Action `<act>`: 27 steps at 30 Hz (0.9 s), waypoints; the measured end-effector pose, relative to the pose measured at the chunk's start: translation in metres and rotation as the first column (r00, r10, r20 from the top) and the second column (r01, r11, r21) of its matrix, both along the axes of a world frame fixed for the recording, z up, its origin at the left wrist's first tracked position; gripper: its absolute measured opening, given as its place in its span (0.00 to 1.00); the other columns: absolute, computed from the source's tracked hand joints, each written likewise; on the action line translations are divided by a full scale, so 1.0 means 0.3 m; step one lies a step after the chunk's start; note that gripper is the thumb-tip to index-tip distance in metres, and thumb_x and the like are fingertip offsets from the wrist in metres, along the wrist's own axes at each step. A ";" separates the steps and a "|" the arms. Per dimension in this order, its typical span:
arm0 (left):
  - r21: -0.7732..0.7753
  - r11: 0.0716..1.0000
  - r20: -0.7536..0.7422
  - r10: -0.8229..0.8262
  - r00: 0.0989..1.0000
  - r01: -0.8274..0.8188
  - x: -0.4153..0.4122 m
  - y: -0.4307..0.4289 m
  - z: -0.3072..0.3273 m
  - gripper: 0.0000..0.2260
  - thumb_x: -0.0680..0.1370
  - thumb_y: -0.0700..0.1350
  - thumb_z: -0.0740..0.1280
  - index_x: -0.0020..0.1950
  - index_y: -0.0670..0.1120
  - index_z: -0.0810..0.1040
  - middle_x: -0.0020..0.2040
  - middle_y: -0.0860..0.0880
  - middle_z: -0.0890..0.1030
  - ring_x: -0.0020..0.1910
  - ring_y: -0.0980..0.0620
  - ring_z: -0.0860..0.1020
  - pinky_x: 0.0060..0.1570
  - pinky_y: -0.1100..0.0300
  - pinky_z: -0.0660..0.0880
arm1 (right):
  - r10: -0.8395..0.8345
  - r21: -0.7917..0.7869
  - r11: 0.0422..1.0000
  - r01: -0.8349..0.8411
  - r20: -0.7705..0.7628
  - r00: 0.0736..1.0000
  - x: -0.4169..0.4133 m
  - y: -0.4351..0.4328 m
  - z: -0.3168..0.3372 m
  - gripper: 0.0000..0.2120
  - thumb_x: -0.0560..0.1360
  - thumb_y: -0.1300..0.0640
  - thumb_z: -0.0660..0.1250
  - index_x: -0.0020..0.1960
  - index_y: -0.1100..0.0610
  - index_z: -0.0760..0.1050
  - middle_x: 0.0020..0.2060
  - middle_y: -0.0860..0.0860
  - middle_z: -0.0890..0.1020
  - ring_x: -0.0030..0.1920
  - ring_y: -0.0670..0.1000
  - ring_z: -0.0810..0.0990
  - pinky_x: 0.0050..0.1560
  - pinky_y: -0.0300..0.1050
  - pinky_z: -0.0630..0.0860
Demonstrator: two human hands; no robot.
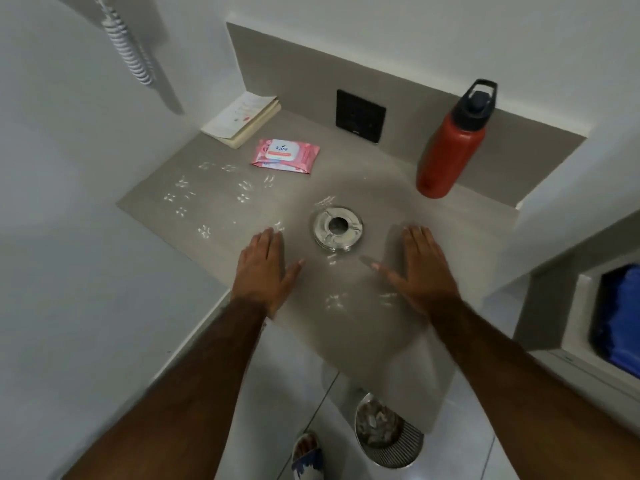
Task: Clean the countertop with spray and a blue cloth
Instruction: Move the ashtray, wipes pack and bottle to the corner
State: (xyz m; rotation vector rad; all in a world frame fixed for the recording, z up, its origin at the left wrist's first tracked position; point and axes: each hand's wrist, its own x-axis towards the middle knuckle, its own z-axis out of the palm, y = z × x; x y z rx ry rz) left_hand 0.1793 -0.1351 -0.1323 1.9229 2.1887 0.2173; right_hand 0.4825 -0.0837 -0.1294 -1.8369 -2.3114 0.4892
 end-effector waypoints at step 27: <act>0.053 0.945 -0.172 -0.311 0.935 0.324 -0.234 0.834 0.061 0.22 0.80 0.40 0.67 0.75 0.41 0.71 0.74 0.41 0.73 0.72 0.41 0.71 0.73 0.45 0.68 | -0.034 0.096 0.995 0.017 0.183 0.982 -0.058 0.281 -0.107 0.35 0.83 0.34 0.45 0.85 0.49 0.49 0.85 0.48 0.51 0.84 0.49 0.48 0.83 0.56 0.49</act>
